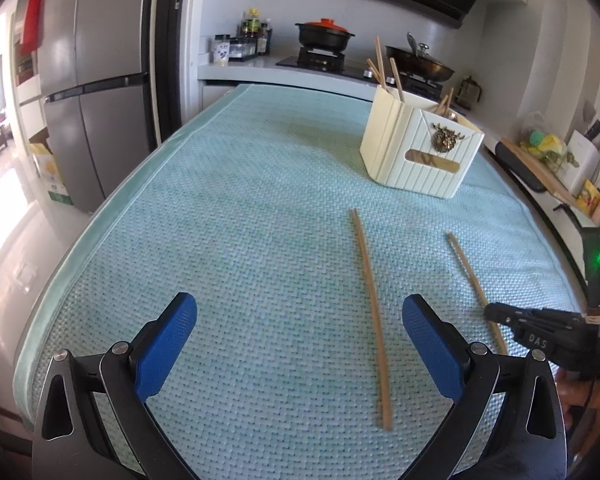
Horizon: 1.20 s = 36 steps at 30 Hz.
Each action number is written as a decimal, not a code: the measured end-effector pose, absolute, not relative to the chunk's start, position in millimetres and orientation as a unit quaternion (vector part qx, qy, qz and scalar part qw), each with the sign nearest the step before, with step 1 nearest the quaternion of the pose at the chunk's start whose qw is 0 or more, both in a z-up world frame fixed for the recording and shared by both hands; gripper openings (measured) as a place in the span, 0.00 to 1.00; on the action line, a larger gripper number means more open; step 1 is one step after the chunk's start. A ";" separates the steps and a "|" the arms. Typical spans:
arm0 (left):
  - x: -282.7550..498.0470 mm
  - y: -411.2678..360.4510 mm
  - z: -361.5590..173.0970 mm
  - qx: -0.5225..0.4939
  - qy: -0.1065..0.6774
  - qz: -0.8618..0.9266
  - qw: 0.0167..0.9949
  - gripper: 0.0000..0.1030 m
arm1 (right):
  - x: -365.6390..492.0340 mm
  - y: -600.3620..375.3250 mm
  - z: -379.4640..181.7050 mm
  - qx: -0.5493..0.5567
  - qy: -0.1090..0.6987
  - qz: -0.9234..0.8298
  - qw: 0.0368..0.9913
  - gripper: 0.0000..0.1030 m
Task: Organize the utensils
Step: 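Move the left gripper to one chopstick while the right gripper approaches another chopstick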
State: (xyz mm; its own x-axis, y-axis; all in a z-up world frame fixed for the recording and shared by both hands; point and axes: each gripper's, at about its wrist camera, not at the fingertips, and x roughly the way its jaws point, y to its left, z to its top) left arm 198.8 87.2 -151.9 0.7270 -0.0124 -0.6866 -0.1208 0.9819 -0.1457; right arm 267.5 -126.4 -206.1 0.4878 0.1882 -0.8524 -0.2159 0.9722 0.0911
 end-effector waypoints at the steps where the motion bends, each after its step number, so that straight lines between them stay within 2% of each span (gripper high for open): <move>1: 199.3 84.3 -152.2 -0.088 0.369 0.027 0.925 0.99 | 263.5 -136.2 -206.5 -0.006 0.492 0.109 0.864 0.06; 9: 210.1 69.6 -159.0 -0.058 0.397 0.005 0.916 0.99 | 232.9 -189.0 -202.8 0.008 0.490 0.069 0.869 0.09; 10: 212.2 71.6 -159.7 -0.059 0.404 -0.001 0.913 0.99 | 230.0 -191.8 -201.5 0.009 0.488 0.069 0.870 0.12; 12: 215.3 78.2 -160.7 -0.070 0.417 -0.017 0.906 0.99 | 222.2 -201.3 -197.1 0.016 0.483 0.077 0.872 0.38; 14: 217.6 87.6 -161.1 -0.087 0.427 -0.037 0.899 0.99 | 215.6 -210.2 -191.6 0.021 0.475 0.083 0.876 0.44; 21: 239.9 107.9 -165.0 -0.116 0.470 -0.090 0.870 0.99 | 211.6 -226.4 -176.5 0.015 0.481 0.117 0.869 0.44; 31: 305.4 72.4 -166.1 -0.035 0.496 -0.111 0.861 0.98 | 251.8 -221.0 -180.7 0.014 0.517 0.145 0.844 0.44; 36: 339.1 57.2 -186.5 0.000 0.518 -0.094 0.850 0.90 | 271.8 -206.9 -186.2 -0.007 0.524 0.148 0.839 0.44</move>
